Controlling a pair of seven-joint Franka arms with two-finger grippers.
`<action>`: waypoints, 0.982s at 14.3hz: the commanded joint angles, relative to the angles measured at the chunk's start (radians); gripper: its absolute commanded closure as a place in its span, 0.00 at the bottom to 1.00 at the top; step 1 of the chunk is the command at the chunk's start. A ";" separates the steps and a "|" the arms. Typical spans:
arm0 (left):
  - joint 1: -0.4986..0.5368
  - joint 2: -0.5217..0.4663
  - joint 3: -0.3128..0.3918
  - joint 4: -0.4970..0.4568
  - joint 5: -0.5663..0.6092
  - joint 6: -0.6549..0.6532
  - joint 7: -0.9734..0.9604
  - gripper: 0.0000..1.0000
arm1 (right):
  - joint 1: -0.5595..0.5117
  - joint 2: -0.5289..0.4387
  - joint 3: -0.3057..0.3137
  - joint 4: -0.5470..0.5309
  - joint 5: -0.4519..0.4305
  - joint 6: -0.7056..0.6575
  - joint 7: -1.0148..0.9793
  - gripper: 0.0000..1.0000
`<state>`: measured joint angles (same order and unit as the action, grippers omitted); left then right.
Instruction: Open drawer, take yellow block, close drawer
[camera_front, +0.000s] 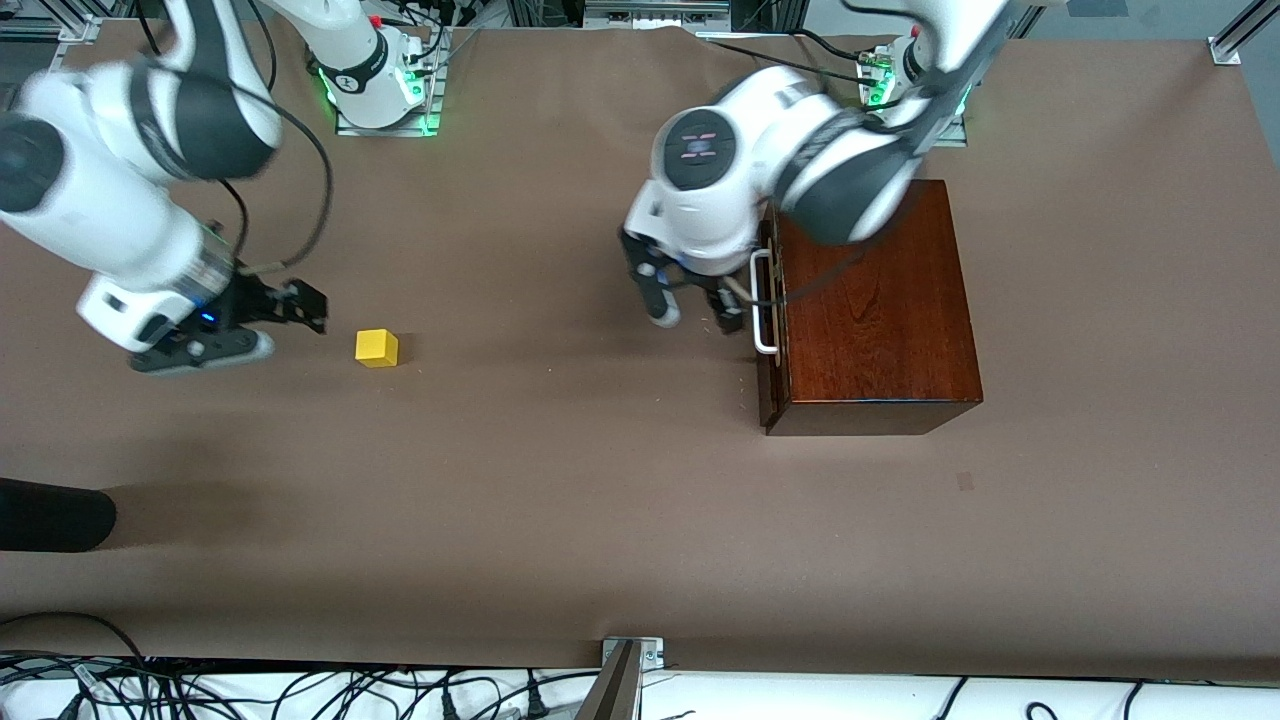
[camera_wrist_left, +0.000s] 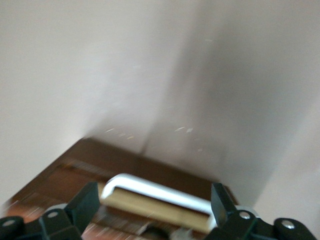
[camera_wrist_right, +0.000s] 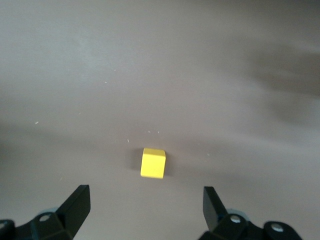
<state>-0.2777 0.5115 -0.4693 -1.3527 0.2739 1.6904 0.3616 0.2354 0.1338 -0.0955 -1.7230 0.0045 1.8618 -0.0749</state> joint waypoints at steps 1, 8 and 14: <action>0.154 -0.121 -0.009 -0.009 -0.018 -0.053 -0.003 0.00 | -0.005 0.006 -0.016 0.118 -0.008 -0.128 -0.065 0.00; 0.429 -0.197 0.004 0.041 -0.108 -0.081 -0.076 0.00 | -0.007 0.000 -0.062 0.145 -0.008 -0.133 -0.074 0.00; 0.286 -0.433 0.381 -0.173 -0.258 0.043 -0.081 0.00 | -0.005 0.004 -0.075 0.171 -0.038 -0.156 -0.069 0.00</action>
<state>0.0602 0.2259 -0.1923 -1.3511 0.0606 1.6713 0.2984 0.2321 0.1238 -0.1682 -1.5974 -0.0201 1.7390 -0.1339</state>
